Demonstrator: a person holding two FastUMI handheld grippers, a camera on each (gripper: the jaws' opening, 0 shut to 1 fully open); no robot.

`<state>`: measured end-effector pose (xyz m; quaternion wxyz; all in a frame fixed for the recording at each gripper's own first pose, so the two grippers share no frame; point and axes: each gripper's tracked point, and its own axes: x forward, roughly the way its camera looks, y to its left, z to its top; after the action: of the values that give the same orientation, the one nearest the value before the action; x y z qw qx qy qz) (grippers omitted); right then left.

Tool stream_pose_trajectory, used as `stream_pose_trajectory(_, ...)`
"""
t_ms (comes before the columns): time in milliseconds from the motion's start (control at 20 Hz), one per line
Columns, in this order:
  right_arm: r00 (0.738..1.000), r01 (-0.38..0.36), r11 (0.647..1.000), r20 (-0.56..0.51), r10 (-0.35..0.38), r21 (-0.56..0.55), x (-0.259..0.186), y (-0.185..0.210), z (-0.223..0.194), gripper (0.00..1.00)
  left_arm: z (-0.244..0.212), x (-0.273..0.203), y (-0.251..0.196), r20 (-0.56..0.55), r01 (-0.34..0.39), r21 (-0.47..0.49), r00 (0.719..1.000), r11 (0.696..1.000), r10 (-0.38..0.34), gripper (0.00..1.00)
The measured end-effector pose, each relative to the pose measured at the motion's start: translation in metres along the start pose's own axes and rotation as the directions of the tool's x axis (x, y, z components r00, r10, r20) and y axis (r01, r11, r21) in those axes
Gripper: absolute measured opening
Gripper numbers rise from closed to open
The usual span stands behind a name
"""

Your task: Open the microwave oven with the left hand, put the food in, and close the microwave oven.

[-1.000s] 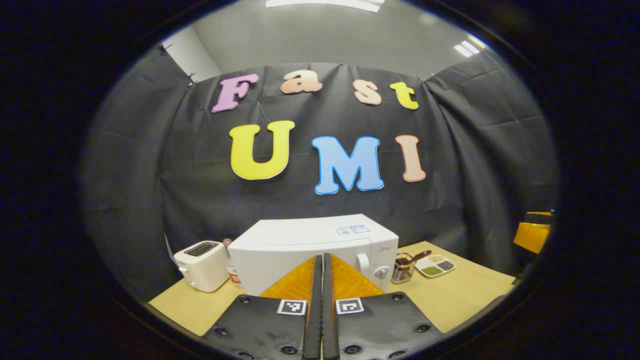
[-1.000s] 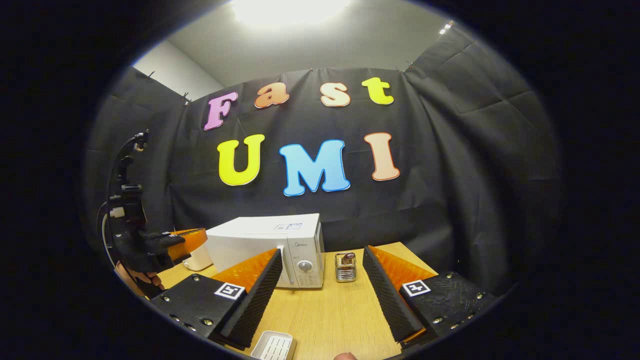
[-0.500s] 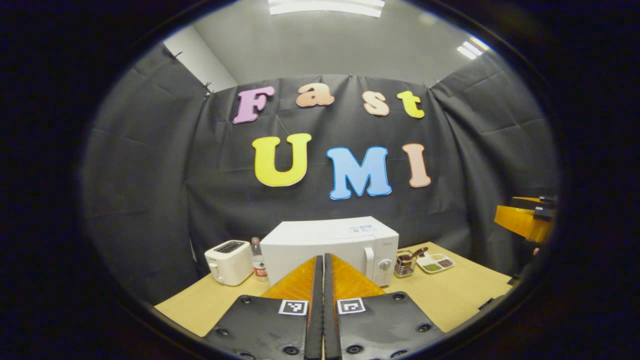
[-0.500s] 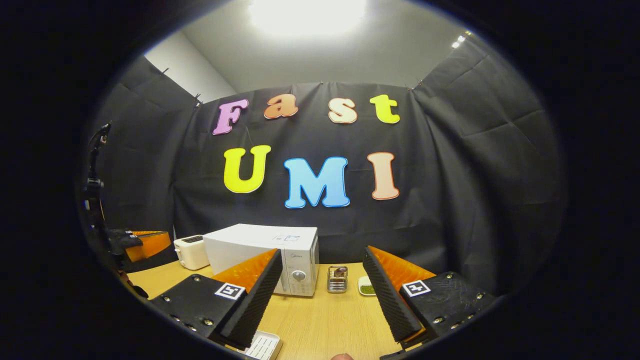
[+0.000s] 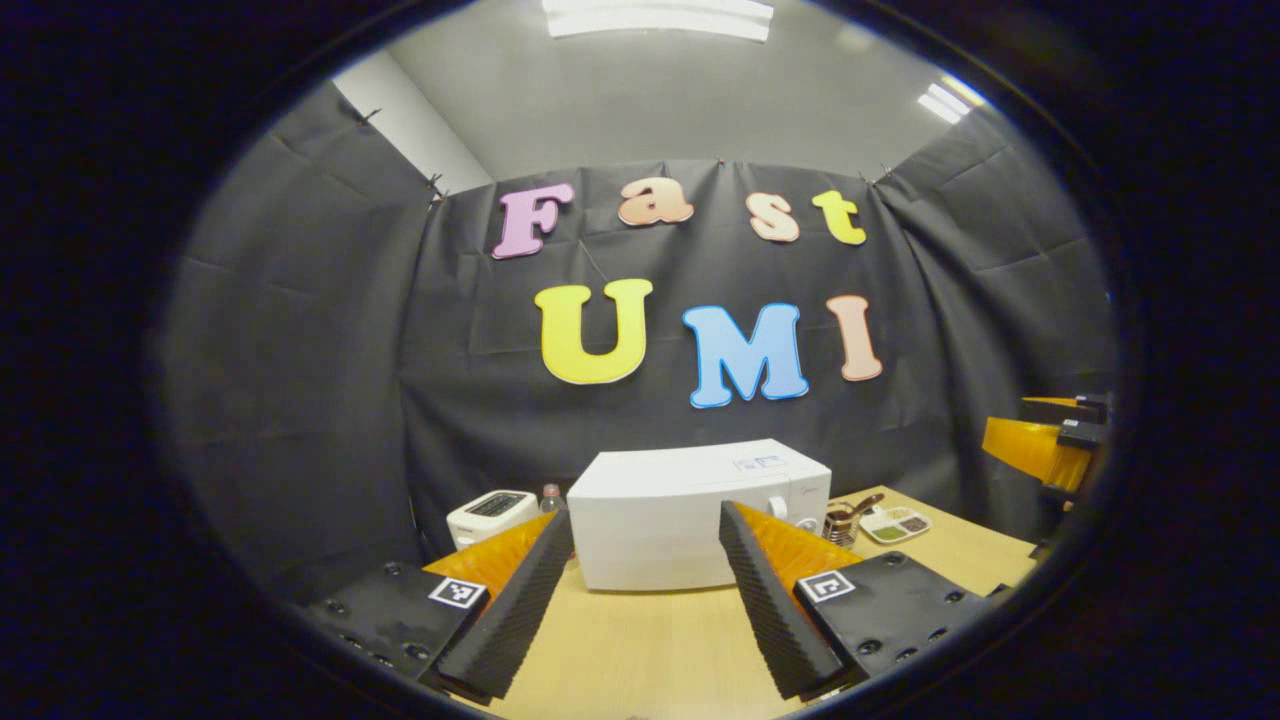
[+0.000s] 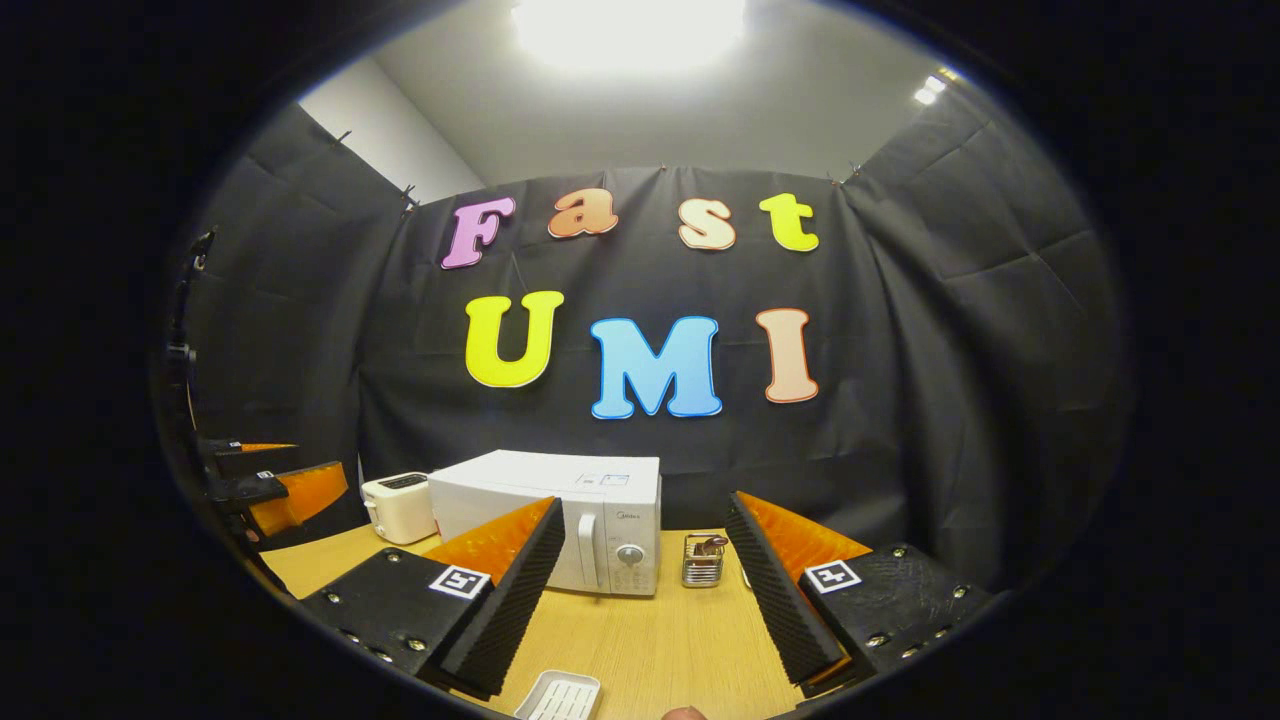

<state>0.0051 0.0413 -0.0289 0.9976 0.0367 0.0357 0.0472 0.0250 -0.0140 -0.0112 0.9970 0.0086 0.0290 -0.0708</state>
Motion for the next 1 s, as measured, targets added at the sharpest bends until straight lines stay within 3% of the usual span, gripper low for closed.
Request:
stream_pose_trajectory(450,0.999,0.042,0.999,0.025,-0.042,-0.005,-0.004,-0.001,0.007,0.99,0.012,-0.004,0.004,0.056,0.033,0.01,0.998,0.999,-0.034,0.99)
stream_pose_trajectory(1000,0.999,0.042,0.999,0.03,-0.042,-0.017,-0.005,-0.002,0.006,0.99,0.013,-0.009,0.003,0.073,0.058,0.009,0.996,0.998,-0.058,0.98)
